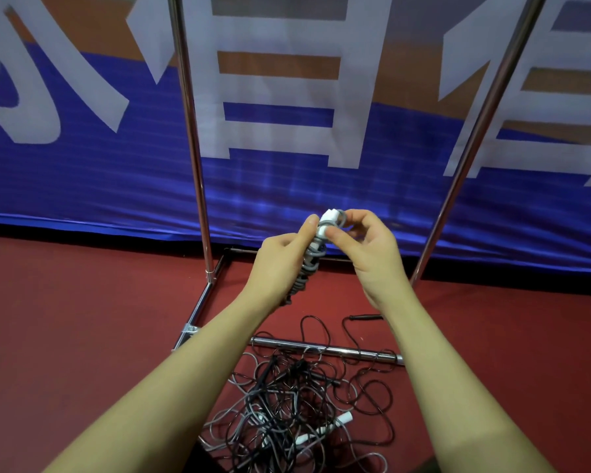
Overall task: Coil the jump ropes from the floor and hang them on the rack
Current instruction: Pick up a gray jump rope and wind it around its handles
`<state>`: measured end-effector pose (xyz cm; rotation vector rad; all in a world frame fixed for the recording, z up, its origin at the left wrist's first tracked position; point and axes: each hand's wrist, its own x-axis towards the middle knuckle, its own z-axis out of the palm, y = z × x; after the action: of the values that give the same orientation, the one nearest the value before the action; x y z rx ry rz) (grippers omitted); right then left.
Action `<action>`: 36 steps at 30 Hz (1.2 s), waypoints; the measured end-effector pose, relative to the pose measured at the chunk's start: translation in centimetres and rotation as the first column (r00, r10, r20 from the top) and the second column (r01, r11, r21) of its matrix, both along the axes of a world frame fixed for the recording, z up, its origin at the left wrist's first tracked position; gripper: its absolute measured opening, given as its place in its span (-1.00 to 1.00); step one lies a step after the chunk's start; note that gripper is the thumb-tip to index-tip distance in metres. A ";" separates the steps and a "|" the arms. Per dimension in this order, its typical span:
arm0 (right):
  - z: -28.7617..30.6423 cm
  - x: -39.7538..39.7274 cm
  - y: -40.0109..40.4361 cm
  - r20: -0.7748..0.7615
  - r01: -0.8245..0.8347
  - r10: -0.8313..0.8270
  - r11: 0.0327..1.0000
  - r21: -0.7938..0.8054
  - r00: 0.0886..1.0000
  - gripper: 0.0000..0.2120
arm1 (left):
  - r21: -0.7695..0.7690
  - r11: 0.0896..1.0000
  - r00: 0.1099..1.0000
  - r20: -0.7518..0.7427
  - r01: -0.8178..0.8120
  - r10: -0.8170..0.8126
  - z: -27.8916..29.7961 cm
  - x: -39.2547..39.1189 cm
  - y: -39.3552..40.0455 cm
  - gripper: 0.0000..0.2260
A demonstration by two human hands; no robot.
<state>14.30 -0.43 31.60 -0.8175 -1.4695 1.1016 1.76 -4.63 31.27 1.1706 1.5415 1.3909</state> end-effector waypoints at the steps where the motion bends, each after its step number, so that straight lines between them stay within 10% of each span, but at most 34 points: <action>1: -0.1 -0.1 0.0 -0.020 0.014 -0.014 1.000 0.000 1.000 -0.82 | 0.009 1.000 1.000 -0.012 -0.016 0.016 0.0 0.1 0.1 -0.28; 21: 0.7 0.9 -0.2 -0.155 -0.025 0.025 1.000 0.003 0.988 -0.79 | -0.001 0.930 0.886 0.306 0.368 -0.350 0.6 -0.4 -0.1 -0.57; 36: 0.5 0.0 -0.7 -0.310 -0.030 -0.005 0.994 -0.108 0.951 -0.85 | 0.055 0.997 0.970 0.233 0.055 -0.066 0.7 0.3 0.4 -0.52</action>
<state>14.28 -1.14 32.10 -0.6758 -1.1599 1.2681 2.05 -4.23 31.99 1.0308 1.3027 1.4755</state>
